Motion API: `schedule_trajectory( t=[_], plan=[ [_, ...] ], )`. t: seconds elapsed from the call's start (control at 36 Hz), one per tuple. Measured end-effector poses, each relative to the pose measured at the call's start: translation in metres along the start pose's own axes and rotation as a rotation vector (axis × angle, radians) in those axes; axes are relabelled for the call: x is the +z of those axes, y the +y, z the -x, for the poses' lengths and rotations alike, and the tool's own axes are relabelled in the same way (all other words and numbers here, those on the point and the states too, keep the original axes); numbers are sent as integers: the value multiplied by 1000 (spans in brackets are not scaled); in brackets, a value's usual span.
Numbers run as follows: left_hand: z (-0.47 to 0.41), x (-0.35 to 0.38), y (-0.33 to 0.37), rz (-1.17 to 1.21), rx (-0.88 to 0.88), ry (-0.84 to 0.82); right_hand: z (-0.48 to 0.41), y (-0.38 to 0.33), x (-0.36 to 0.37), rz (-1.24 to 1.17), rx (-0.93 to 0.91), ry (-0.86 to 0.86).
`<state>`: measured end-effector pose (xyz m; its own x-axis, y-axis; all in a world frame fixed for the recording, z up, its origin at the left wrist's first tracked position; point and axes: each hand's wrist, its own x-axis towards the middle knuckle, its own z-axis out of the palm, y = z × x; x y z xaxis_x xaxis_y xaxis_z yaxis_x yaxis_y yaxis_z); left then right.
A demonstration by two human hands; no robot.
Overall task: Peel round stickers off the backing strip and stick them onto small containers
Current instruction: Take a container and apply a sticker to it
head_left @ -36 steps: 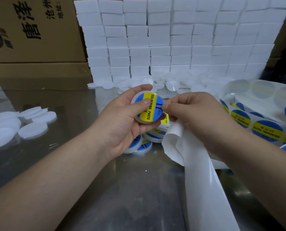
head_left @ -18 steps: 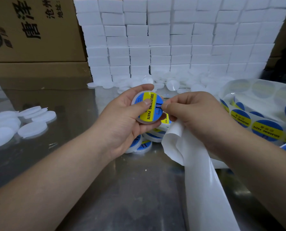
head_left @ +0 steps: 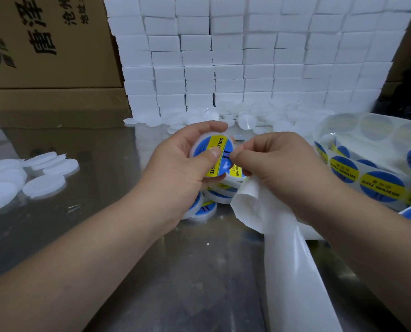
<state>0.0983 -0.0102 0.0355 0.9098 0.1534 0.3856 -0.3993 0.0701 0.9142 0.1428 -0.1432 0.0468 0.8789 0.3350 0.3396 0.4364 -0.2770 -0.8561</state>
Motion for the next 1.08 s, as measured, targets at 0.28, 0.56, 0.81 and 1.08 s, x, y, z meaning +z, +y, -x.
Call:
schedule_trajectory(
  t=[0.28,0.56,0.81,1.08],
  plan=[
    [3,-3,16,-40,148,146,-8,10,-3,335,40,79],
    [5,6,3,-273,-3,200,6,-5,4,146,-184,-35],
    [4,5,2,-462,117,181,5,-1,8,228,-222,-109],
    [-13,-9,-3,-573,-66,471,0,1,2,97,-102,38]
  ],
)
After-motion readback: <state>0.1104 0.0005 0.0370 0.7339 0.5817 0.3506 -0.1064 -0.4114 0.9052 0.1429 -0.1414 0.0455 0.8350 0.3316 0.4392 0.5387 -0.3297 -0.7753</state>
